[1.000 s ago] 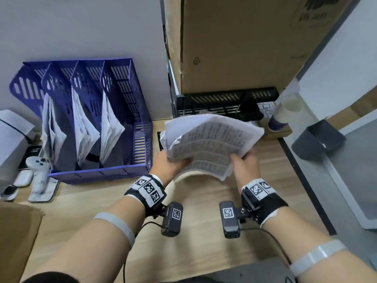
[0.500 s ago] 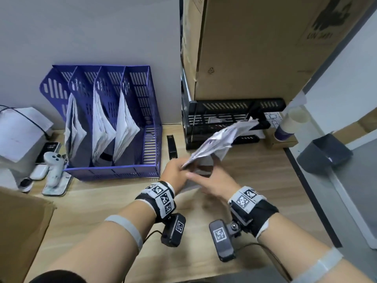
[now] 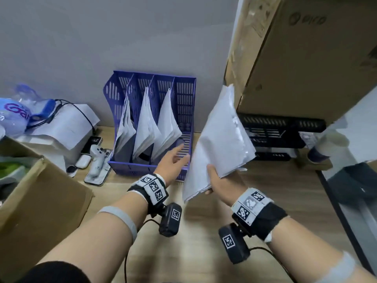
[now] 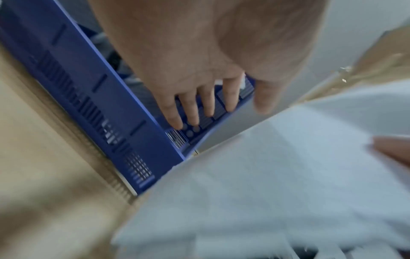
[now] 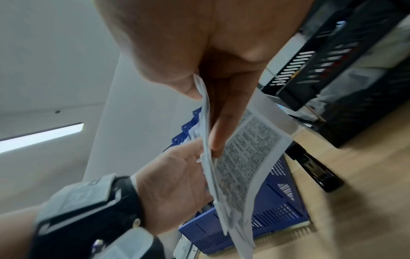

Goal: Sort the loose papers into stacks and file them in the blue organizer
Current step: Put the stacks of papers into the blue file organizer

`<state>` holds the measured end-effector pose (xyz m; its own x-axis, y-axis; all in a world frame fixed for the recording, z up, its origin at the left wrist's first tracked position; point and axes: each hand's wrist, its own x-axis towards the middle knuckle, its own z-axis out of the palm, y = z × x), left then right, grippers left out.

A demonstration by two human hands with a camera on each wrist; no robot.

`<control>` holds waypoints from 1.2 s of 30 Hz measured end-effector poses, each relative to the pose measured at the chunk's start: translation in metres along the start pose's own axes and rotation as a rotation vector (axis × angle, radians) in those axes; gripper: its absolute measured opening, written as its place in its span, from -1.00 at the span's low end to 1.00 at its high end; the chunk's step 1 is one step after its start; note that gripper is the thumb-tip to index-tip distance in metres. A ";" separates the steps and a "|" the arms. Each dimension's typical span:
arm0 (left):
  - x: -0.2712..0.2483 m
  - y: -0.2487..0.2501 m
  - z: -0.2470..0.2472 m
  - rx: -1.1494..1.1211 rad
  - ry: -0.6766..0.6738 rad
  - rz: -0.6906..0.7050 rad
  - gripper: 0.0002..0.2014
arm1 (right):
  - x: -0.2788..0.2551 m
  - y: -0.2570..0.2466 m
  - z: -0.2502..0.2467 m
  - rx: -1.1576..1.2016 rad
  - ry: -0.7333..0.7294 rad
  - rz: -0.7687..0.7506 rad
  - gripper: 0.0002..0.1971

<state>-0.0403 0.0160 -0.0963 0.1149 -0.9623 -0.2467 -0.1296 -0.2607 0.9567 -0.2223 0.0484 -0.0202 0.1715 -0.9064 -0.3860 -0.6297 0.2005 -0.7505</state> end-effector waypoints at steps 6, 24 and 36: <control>0.010 0.010 -0.038 0.037 0.123 0.007 -0.28 | 0.014 -0.042 0.009 0.026 -0.059 -0.119 -0.64; 0.036 0.012 -0.074 -0.069 -0.017 -0.052 -0.31 | 0.132 -0.098 0.059 -0.314 0.144 -0.083 -0.57; 0.028 0.024 -0.076 -0.046 0.011 -0.040 -0.40 | 0.131 -0.081 0.080 -0.391 0.049 -0.139 -0.35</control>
<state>0.0344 -0.0118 -0.0687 0.1303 -0.9501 -0.2836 -0.0795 -0.2951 0.9521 -0.0877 -0.0567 -0.0530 0.2448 -0.9335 -0.2621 -0.8449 -0.0728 -0.5300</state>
